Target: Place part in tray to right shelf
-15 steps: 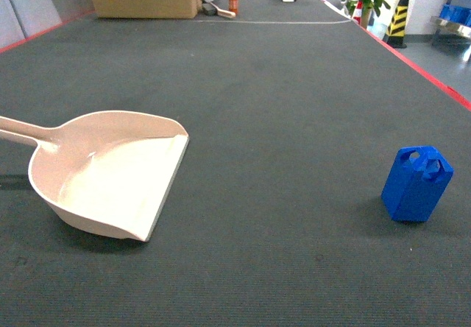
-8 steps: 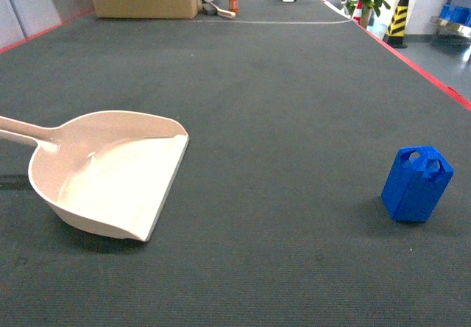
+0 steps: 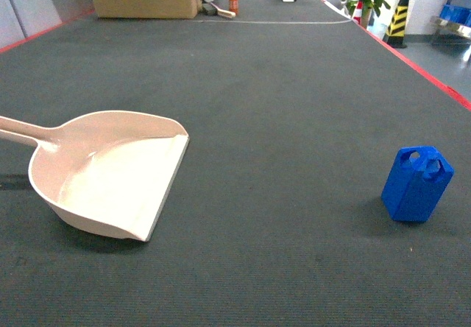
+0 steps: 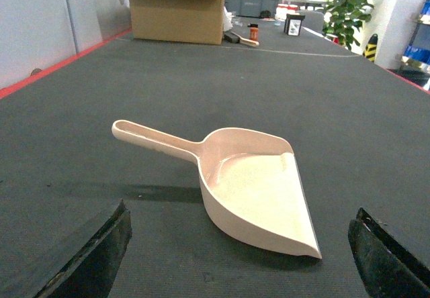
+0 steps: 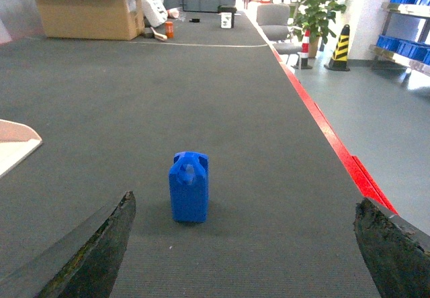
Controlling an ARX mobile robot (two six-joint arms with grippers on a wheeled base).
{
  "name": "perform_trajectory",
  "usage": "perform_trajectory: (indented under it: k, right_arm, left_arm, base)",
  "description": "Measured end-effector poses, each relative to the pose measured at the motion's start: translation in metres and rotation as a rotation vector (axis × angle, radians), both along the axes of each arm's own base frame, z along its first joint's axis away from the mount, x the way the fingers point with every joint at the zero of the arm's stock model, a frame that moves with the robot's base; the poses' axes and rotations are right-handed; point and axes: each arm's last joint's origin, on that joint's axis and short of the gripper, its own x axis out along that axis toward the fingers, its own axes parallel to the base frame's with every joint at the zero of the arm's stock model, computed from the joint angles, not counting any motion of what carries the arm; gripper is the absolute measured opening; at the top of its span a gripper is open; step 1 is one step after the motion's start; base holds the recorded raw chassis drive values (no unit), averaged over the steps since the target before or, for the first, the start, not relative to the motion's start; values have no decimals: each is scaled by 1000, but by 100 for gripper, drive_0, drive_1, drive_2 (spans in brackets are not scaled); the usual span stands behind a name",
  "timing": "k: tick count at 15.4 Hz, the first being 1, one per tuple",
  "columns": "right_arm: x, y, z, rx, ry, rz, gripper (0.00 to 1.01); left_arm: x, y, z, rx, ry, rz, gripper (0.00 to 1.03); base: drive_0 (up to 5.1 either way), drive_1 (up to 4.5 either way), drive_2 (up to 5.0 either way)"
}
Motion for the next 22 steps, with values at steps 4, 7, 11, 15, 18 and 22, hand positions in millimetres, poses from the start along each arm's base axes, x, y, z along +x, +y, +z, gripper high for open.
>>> perform_trajectory:
  k: [4,7,11,15,18,22]
  right_arm:
    - [0,0,0,0,0,0,98]
    - [0,0,0,0,0,0,98]
    - [0,0,0,0,0,0,98]
    - [0,0,0,0,0,0,98]
    - [0,0,0,0,0,0,98]
    - [0,0,0,0,0,0,98]
  left_arm:
    - [0,0,0,0,0,0,98]
    - [0,0,0,0,0,0,98]
    - [0,0,0,0,0,0,98]
    - [0,0,0,0,0,0,98]
    - [0,0,0,0,0,0,98]
    - [0,0,0,0,0,0,98]
  base:
    - [0,0,0]
    - [0,0,0]
    - [0,0,0]
    - [0,0,0]
    - [0,0,0]
    - [0,0,0]
